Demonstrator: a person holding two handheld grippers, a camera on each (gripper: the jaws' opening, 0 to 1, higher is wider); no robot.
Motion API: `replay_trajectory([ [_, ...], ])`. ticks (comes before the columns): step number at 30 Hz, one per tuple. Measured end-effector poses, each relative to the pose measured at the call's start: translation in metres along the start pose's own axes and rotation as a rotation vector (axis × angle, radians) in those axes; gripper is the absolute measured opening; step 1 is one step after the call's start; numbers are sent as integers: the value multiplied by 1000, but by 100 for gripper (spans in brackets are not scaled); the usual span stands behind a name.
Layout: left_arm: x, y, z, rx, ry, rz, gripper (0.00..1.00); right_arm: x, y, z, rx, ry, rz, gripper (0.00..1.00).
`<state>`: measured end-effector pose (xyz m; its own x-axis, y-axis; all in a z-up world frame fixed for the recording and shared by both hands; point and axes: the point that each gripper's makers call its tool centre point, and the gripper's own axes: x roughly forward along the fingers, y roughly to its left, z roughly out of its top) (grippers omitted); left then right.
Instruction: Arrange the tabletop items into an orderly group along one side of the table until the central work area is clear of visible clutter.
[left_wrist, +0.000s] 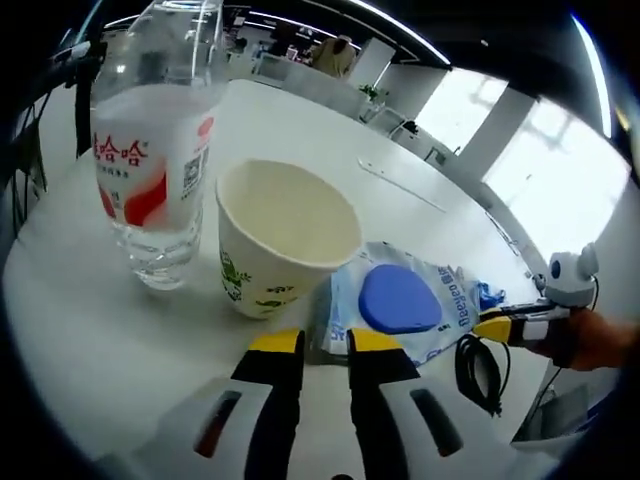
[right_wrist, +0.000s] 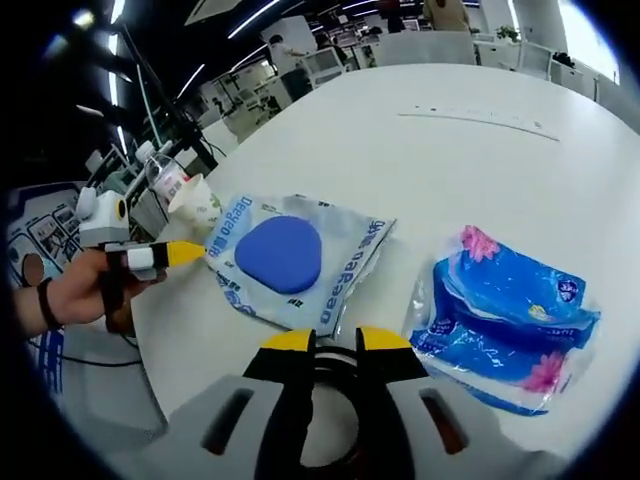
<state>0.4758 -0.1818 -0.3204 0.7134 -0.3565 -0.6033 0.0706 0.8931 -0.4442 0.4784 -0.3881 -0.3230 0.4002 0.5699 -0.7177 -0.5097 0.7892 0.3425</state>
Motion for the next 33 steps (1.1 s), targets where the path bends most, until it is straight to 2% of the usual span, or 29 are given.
replay_trajectory([
  [8, -10, 0, -4, 27, 1, -2, 18, -9, -4, -10, -60, 22, 7, 22],
  [18, -26, -3, -6, 39, -15, -22, 24, -11, 1, -22, -211, 80, 34, 33],
  [28, -39, -12, -1, 88, -29, -53, 29, -10, -1, -29, -249, 116, 20, 31],
  [33, -47, -11, -1, 139, -35, -47, 31, -11, -6, -30, -250, 120, 5, 26],
])
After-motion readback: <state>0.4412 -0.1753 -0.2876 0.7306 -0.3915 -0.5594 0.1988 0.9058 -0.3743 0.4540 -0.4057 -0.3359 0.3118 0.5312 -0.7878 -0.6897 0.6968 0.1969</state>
